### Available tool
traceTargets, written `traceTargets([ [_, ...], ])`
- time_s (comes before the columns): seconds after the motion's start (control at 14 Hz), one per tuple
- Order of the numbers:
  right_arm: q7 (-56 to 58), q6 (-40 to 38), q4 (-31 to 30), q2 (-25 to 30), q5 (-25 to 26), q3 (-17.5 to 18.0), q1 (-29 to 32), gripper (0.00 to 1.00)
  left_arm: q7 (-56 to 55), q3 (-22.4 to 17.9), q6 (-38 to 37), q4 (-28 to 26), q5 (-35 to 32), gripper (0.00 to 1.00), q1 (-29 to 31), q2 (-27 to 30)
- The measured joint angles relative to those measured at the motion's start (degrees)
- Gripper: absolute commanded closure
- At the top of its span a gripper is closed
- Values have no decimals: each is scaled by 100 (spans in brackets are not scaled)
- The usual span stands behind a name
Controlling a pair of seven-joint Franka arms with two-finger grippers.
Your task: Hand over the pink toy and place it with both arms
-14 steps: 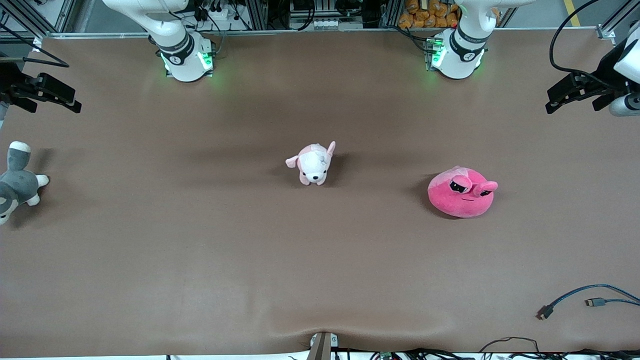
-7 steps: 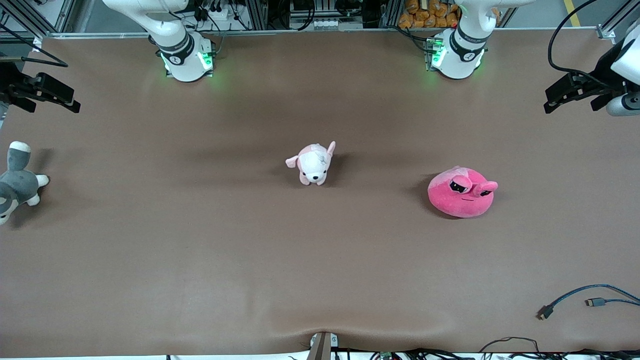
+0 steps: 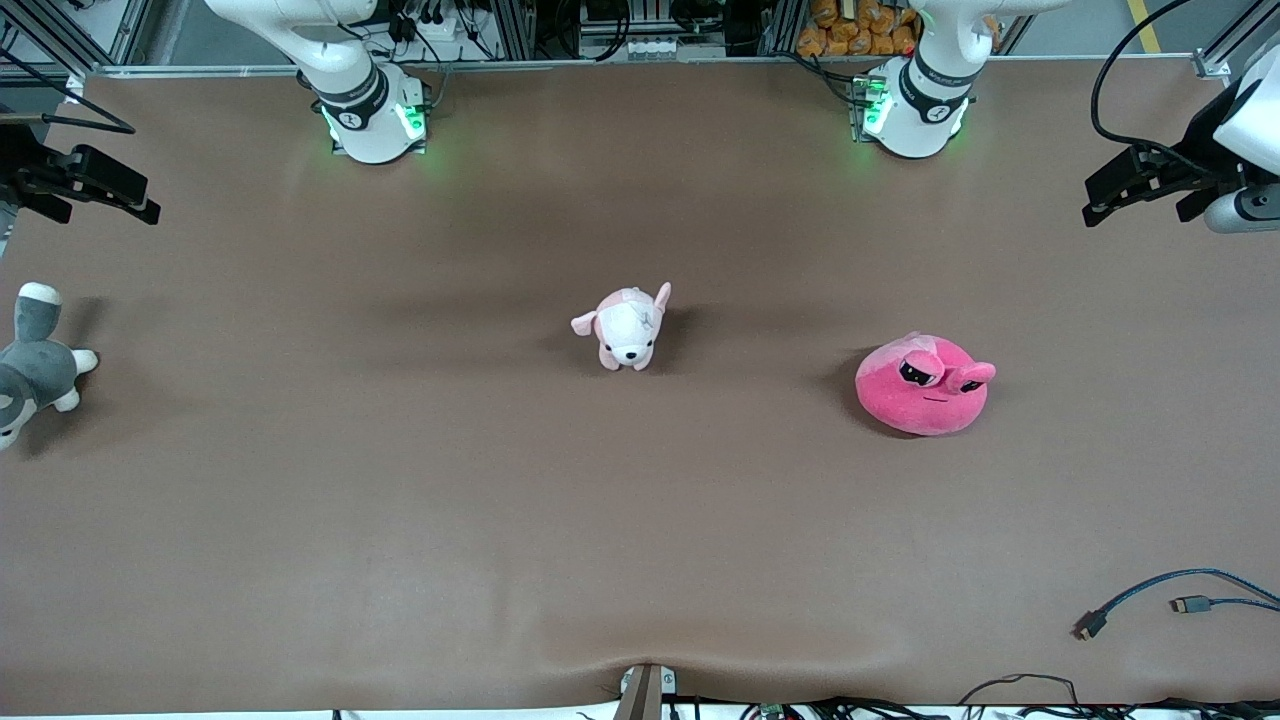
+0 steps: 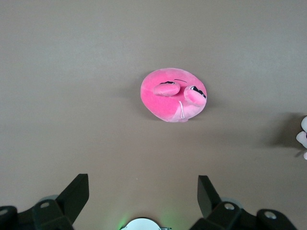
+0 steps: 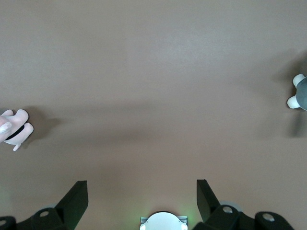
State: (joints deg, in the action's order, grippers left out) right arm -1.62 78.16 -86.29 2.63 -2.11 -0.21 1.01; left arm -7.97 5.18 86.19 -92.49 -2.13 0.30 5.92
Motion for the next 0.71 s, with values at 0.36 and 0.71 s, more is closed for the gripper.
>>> traceTargets([
  [0.36, 0, 9, -1, 0, 0, 3, 0, 0, -589, 107, -12, -98, 0, 0, -4, -10],
  [0.71, 0, 35, -13, -6, 0, 21, 0, 0, -1442, 115, -12, -223, 0, 0, -7, -33],
])
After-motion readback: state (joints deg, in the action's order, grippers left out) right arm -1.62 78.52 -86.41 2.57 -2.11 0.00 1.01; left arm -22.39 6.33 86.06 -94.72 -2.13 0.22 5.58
